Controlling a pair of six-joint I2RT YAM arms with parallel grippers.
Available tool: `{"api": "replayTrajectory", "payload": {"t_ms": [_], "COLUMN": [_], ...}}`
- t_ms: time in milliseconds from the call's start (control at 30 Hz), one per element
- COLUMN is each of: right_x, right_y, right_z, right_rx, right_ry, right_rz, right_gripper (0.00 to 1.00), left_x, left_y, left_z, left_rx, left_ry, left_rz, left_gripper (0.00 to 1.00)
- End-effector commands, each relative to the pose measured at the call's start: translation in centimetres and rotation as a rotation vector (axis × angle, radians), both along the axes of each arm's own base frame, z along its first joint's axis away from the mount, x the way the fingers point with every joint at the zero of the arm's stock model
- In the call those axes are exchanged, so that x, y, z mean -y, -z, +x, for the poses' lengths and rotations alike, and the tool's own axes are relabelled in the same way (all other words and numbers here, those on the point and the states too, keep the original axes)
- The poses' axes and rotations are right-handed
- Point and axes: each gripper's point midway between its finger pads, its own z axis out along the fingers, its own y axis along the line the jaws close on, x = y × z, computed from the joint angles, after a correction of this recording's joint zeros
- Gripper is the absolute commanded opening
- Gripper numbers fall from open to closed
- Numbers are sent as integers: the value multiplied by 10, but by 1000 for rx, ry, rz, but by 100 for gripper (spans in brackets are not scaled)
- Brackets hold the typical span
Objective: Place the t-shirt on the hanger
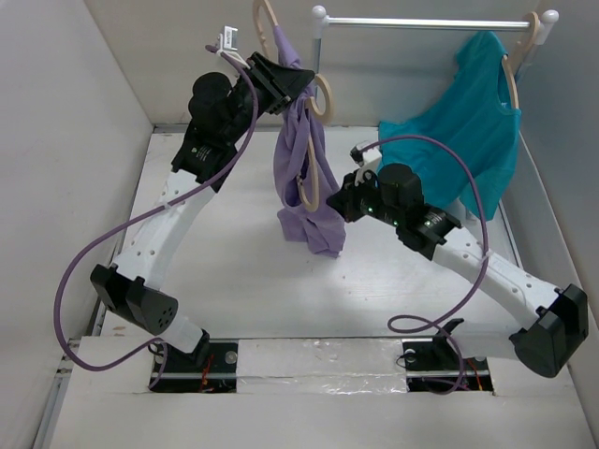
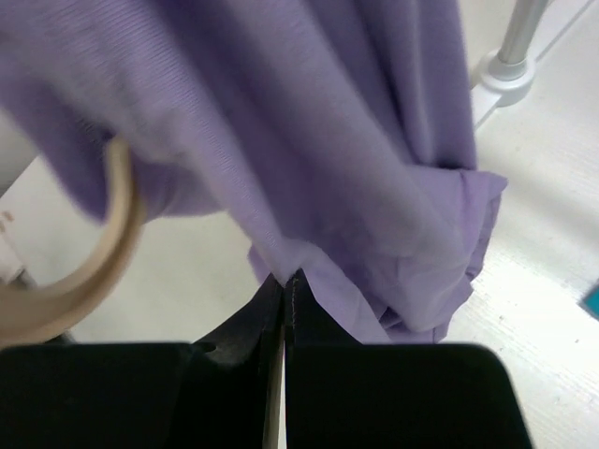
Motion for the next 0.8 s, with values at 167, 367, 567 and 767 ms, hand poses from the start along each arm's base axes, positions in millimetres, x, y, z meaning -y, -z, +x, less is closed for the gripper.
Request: {"api": "replayTrajectory", "payload": {"t_ms": [167, 367, 567, 767], "right_x": [9, 24, 26, 12], "right_y": [-1, -10, -59, -115], "right_z": [-71, -105, -113, -97], "right_rx": [-155, -216, -184, -150], "right_ry": [-150, -186, -213, -203], "right_rz": [57, 60, 80, 158], "right_gripper": [0, 0, 0, 0], "left_x": [-37, -36, -19, 10], "left_y": [-88, -89, -43, 14], "left_z": [-3, 20, 38, 24], "left_rx": [334, 376, 328, 172], "left_ry": [-195, -257, -232, -71], "left_rz": [-155, -156, -108, -91], "left_gripper": [0, 0, 0, 0]}}
